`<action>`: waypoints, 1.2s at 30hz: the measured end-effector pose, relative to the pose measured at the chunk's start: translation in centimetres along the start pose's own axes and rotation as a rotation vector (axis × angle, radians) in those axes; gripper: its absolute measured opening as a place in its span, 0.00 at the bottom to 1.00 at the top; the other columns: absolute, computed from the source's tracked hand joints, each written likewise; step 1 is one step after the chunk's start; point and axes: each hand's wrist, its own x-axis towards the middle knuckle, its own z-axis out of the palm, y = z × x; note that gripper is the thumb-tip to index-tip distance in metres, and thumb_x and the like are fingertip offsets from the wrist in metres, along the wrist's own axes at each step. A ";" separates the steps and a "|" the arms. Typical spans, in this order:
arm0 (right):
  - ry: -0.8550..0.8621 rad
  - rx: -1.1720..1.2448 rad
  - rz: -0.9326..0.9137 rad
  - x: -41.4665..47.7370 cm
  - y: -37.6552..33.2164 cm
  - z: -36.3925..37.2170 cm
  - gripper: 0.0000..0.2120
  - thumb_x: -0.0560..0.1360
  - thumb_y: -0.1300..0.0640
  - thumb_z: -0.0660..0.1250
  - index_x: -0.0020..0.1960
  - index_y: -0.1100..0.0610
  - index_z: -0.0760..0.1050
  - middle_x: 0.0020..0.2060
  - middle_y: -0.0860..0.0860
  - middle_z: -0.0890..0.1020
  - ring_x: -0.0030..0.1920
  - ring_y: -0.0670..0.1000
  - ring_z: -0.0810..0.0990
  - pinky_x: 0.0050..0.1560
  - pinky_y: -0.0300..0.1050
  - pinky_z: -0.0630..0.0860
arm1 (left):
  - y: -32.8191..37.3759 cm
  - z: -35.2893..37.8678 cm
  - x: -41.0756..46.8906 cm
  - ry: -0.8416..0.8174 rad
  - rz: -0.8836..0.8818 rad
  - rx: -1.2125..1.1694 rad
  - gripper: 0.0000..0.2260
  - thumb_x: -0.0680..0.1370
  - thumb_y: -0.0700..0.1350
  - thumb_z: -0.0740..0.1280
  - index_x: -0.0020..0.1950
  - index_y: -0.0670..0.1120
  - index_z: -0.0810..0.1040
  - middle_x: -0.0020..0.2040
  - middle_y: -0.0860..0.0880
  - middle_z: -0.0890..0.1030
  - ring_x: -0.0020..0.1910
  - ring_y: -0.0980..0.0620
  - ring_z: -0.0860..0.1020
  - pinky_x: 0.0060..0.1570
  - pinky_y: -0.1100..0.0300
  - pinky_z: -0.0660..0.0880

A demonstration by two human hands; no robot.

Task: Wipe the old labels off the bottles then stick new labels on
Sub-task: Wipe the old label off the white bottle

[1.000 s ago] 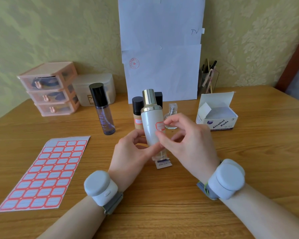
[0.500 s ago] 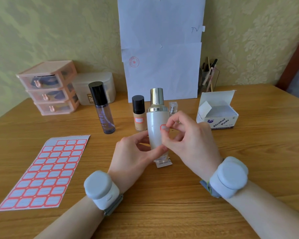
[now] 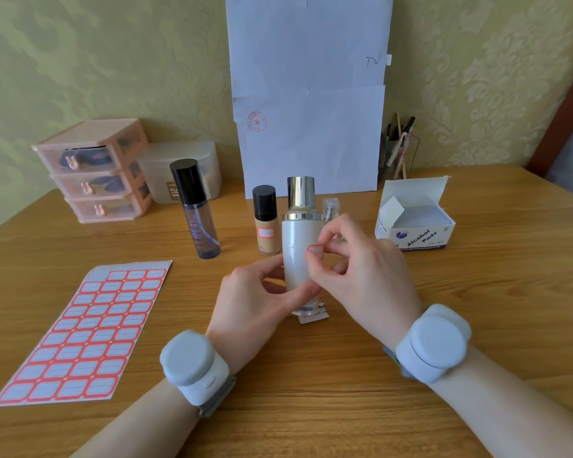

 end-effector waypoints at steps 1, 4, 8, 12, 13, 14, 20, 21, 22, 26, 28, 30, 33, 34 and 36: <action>0.003 0.004 -0.005 0.0 0.0 0.0 0.10 0.74 0.44 0.64 0.49 0.49 0.69 0.38 0.45 0.86 0.27 0.46 0.79 0.31 0.44 0.78 | 0.0 0.0 0.0 -0.003 0.011 0.010 0.16 0.71 0.58 0.76 0.58 0.61 0.83 0.46 0.57 0.86 0.42 0.58 0.85 0.47 0.48 0.83; 0.009 -0.013 -0.039 -0.1 -0.1 0.2 0.09 0.76 0.46 0.63 0.48 0.51 0.69 0.34 0.46 0.84 0.27 0.49 0.78 0.29 0.48 0.78 | 0.0 -0.1 0.0 0.012 0.033 0.025 0.16 0.70 0.60 0.76 0.57 0.61 0.83 0.45 0.57 0.86 0.41 0.57 0.85 0.46 0.49 0.83; -0.017 0.040 0.011 0.0 0.1 0.1 0.11 0.78 0.46 0.59 0.52 0.54 0.70 0.36 0.46 0.84 0.31 0.50 0.81 0.31 0.51 0.78 | 0.0 0.1 0.0 0.022 0.011 0.025 0.12 0.71 0.56 0.77 0.54 0.64 0.82 0.45 0.59 0.86 0.40 0.58 0.85 0.47 0.49 0.83; -0.030 0.024 0.022 -0.1 -0.2 0.2 0.13 0.75 0.42 0.62 0.53 0.47 0.64 0.41 0.44 0.86 0.32 0.46 0.82 0.33 0.49 0.79 | 0.1 0.0 0.0 0.033 0.021 0.012 0.11 0.71 0.59 0.75 0.53 0.64 0.83 0.45 0.59 0.86 0.40 0.59 0.85 0.46 0.49 0.83; -0.022 0.017 0.015 -0.1 -0.2 0.3 0.13 0.75 0.42 0.63 0.52 0.47 0.64 0.41 0.43 0.86 0.31 0.46 0.82 0.32 0.48 0.79 | 0.1 0.0 0.0 0.032 0.028 0.018 0.12 0.71 0.59 0.75 0.53 0.65 0.82 0.45 0.59 0.86 0.40 0.59 0.85 0.46 0.49 0.83; -0.016 0.015 0.006 -0.2 -0.1 0.3 0.12 0.75 0.43 0.64 0.51 0.47 0.64 0.40 0.43 0.86 0.30 0.45 0.81 0.32 0.47 0.79 | 0.1 0.0 0.0 0.031 0.034 0.025 0.12 0.71 0.59 0.75 0.54 0.65 0.81 0.45 0.59 0.86 0.40 0.59 0.85 0.46 0.49 0.83; -0.009 -0.013 -0.039 0.0 0.3 0.4 0.07 0.79 0.51 0.59 0.52 0.54 0.69 0.33 0.46 0.83 0.30 0.52 0.81 0.29 0.49 0.76 | -0.1 0.0 0.2 0.038 0.029 0.046 0.11 0.70 0.58 0.76 0.49 0.70 0.79 0.45 0.59 0.85 0.40 0.59 0.85 0.46 0.50 0.83; -0.003 0.006 -0.031 0.0 0.4 0.4 0.07 0.79 0.52 0.58 0.52 0.55 0.70 0.31 0.45 0.81 0.29 0.51 0.80 0.28 0.49 0.76 | -0.1 0.0 0.2 0.037 0.021 0.040 0.11 0.70 0.57 0.77 0.48 0.70 0.79 0.45 0.59 0.86 0.40 0.58 0.85 0.46 0.49 0.83; 0.004 0.017 -0.022 0.0 0.4 0.4 0.08 0.79 0.52 0.59 0.53 0.55 0.70 0.29 0.42 0.79 0.27 0.49 0.78 0.28 0.49 0.75 | -0.1 0.0 0.2 0.038 0.019 0.030 0.10 0.70 0.58 0.77 0.48 0.69 0.80 0.45 0.59 0.86 0.41 0.58 0.85 0.46 0.49 0.83; -0.013 -0.002 -0.002 -0.3 -0.1 0.6 0.11 0.76 0.46 0.64 0.52 0.49 0.66 0.36 0.42 0.84 0.29 0.47 0.80 0.31 0.47 0.78 | 0.0 0.1 0.0 0.045 0.036 0.022 0.10 0.70 0.61 0.74 0.51 0.67 0.81 0.44 0.59 0.86 0.40 0.59 0.85 0.44 0.50 0.83; 0.012 -0.009 -0.021 -0.3 -0.1 0.7 0.09 0.77 0.49 0.65 0.51 0.51 0.68 0.35 0.44 0.85 0.28 0.48 0.79 0.30 0.46 0.77 | 0.0 0.1 0.0 0.056 0.050 0.049 0.13 0.71 0.59 0.75 0.55 0.64 0.82 0.44 0.60 0.85 0.39 0.59 0.84 0.43 0.53 0.83; 0.039 -0.028 -0.030 -0.1 0.1 0.6 0.05 0.78 0.53 0.63 0.51 0.53 0.70 0.32 0.46 0.83 0.27 0.50 0.77 0.28 0.47 0.75 | -0.1 0.0 0.1 0.071 0.051 0.053 0.14 0.70 0.58 0.75 0.55 0.64 0.81 0.44 0.60 0.85 0.39 0.60 0.84 0.43 0.54 0.83; 0.019 0.053 0.015 0.0 0.4 0.3 0.05 0.79 0.55 0.61 0.53 0.55 0.71 0.34 0.47 0.84 0.28 0.50 0.79 0.29 0.51 0.77 | -0.1 0.1 0.1 0.086 0.033 0.038 0.14 0.69 0.59 0.76 0.53 0.67 0.79 0.44 0.61 0.85 0.39 0.60 0.84 0.43 0.55 0.83; 0.021 0.065 0.025 0.0 0.3 0.2 0.05 0.79 0.54 0.63 0.53 0.54 0.72 0.36 0.45 0.84 0.29 0.49 0.80 0.30 0.50 0.77 | -0.1 0.1 0.1 0.096 0.030 0.030 0.15 0.68 0.60 0.76 0.52 0.67 0.78 0.44 0.61 0.85 0.39 0.60 0.84 0.43 0.55 0.83; 0.028 0.050 0.020 0.0 -0.1 0.0 0.06 0.76 0.52 0.67 0.51 0.52 0.74 0.33 0.39 0.82 0.28 0.46 0.81 0.32 0.47 0.78 | 0.0 0.2 0.1 0.120 0.028 0.018 0.15 0.66 0.63 0.75 0.51 0.68 0.77 0.44 0.59 0.85 0.39 0.60 0.84 0.42 0.54 0.84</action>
